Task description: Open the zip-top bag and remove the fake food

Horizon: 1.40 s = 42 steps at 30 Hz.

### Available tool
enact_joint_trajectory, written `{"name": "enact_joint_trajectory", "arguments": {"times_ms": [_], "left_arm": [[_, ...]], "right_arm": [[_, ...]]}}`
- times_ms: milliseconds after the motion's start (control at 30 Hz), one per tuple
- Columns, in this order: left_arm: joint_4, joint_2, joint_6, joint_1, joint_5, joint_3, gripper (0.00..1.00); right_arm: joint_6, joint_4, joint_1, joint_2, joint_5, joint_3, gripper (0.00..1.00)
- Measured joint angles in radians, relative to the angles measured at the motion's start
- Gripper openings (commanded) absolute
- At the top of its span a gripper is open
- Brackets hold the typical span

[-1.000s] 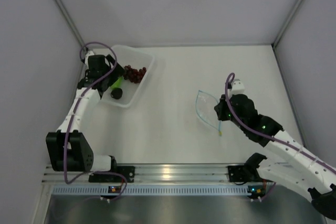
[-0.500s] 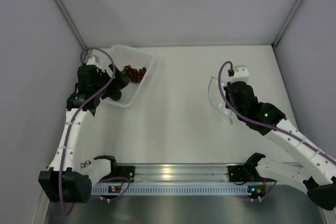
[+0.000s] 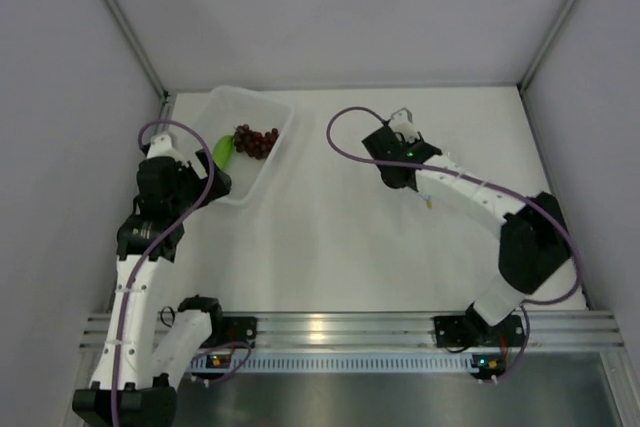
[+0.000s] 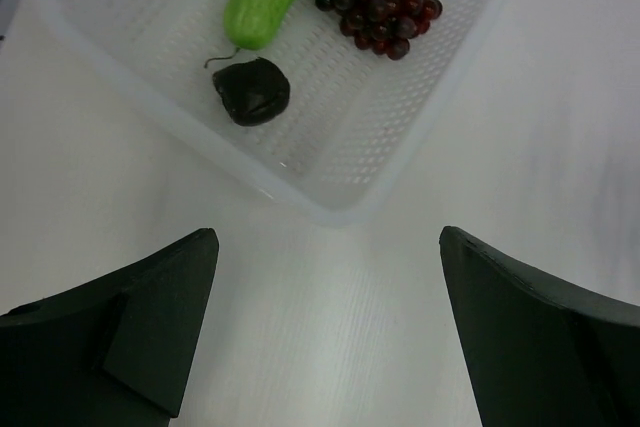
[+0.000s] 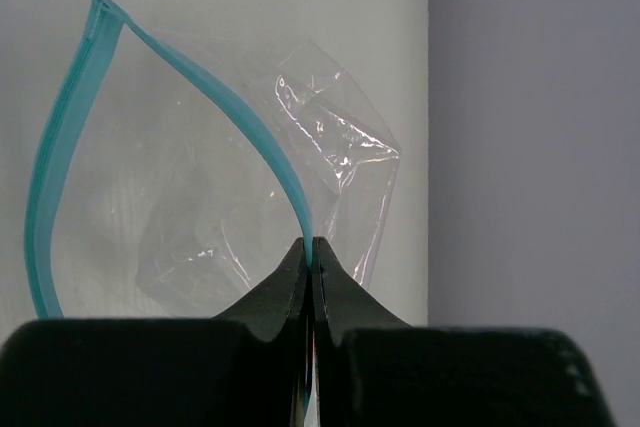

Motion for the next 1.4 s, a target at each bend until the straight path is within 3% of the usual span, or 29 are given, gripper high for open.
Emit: {"name": "enact_joint_trajectory", "arguments": {"times_ms": [267, 467, 667, 900, 1000, 1267, 1400], "left_arm": [[-0.005, -0.076, 0.015, -0.035, -0.169, -0.033, 0.98], [-0.006, -0.073, 0.016, -0.036, -0.184, -0.053, 0.98], [-0.006, -0.073, 0.016, -0.036, -0.183, -0.056, 0.98], [-0.006, -0.073, 0.015, -0.036, -0.183, -0.059, 0.98], [-0.006, -0.068, 0.015, -0.036, -0.183, -0.059, 0.98], [-0.006, -0.03, 0.015, -0.036, -0.178, -0.059, 0.98], [-0.006, -0.022, 0.018, -0.037, -0.171, -0.059, 0.98]], "right_arm": [[0.086, -0.025, -0.013, 0.528, 0.023, 0.29, 0.0], [0.148, -0.03, 0.031, 0.66, -0.037, 0.298, 0.11], [0.158, -0.027, 0.033, 0.647, -0.058, 0.301, 0.32], [0.163, -0.029, 0.033, 0.513, -0.129, 0.301, 0.4], [0.163, -0.031, 0.033, 0.419, -0.148, 0.301, 0.47], [0.161, -0.043, 0.033, 0.179, -0.18, 0.31, 0.5], [0.16, -0.029, 0.033, 0.003, -0.229, 0.235, 0.58]]}}
